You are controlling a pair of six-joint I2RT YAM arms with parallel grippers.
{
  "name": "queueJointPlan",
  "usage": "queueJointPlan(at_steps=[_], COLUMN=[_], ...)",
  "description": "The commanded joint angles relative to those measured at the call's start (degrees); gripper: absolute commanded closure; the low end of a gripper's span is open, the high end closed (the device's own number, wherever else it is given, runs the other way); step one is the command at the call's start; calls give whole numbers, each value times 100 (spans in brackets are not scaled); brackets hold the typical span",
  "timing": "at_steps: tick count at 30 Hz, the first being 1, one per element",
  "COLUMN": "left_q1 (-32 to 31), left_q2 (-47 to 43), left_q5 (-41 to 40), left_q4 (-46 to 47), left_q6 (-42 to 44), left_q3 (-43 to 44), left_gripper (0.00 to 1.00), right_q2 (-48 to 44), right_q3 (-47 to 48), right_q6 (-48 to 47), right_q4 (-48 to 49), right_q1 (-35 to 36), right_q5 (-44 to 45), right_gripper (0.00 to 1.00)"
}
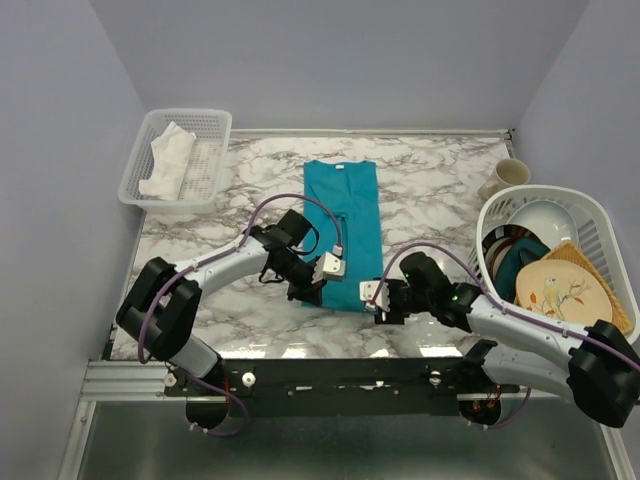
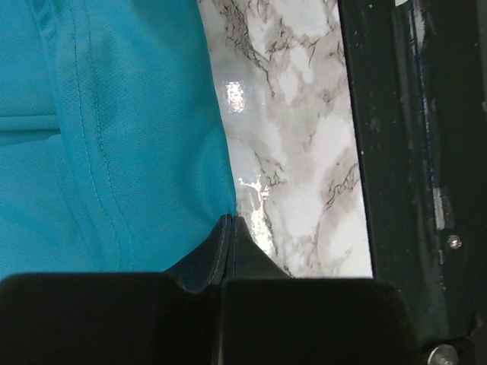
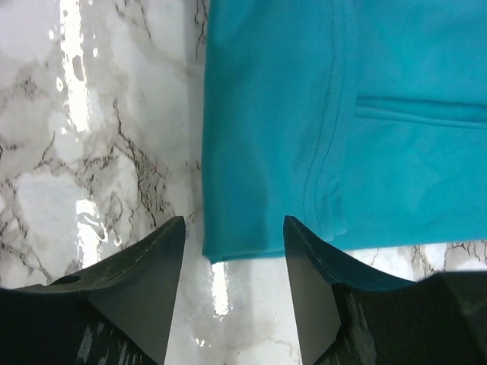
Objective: Roll the t-shirts
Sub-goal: Roll the T-shirt to the center of the board.
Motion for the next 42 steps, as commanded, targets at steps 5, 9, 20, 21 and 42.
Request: queueJointPlan(at_steps=[5, 9, 20, 21, 42], left_q1=[225, 479, 638, 656, 1315], left_q2=[377, 420, 763, 755, 1316], left_q5=[893, 963, 1913, 1965, 3011], left_q4=[-283, -19, 254, 263, -1104], left_q6=[-760, -1322, -2422, -2448, -1686], left_q3=[242, 321, 497, 471, 549], left_gripper=[100, 100, 100, 100, 100], right_q2=[-29, -46, -90, -73, 1184], right_q3=[208, 216, 76, 76, 586], right_q6=[792, 897, 1187, 1205, 1267], right_q4=[275, 275, 793, 819, 1241], right_q1=[288, 454, 938, 999, 1281], right_q5=[40, 84, 848, 927, 1868], right_gripper=[30, 0, 0, 0, 4])
